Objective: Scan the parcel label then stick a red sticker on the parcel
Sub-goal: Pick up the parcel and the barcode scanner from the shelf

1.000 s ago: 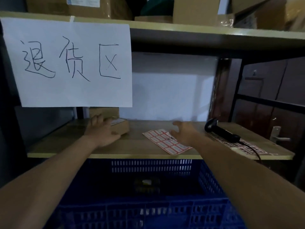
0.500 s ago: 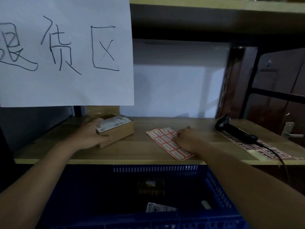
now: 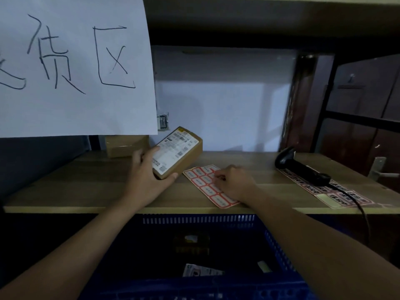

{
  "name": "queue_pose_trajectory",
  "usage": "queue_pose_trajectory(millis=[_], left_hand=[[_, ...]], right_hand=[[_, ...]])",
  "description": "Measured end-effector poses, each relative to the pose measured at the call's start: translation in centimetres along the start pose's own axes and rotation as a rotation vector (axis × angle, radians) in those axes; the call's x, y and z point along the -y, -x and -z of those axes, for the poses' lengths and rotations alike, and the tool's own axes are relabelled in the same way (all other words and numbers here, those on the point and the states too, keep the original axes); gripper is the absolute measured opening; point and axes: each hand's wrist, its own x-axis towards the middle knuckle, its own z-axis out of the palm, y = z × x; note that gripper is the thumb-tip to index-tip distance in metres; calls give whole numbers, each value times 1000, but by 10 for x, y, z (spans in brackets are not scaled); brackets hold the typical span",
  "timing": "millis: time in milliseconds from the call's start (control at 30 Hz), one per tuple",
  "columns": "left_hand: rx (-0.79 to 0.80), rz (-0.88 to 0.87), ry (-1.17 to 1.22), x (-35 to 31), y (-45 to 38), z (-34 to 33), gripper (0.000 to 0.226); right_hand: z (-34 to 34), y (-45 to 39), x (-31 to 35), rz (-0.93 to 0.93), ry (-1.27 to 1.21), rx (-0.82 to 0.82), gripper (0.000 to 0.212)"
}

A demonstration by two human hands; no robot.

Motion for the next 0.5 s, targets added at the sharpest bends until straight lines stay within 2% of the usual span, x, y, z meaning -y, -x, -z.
queue_pose_trajectory(millis=[233,400,433,500], left_hand=[[49,66,-21,-12,1,-12,67],[128,153,-162,-13,2,-15,70],[127,133,-216,-16,4,-15,73],[42,-33,-376,-28,13,-14,79]], right_hand=[[-2,1,-1,-36,28,-69,28],[-2,2,0,-30,36,-81,31],[-2,2,0,-31,31,-74,31],[-2,1,-2,-35,9,-42,32]])
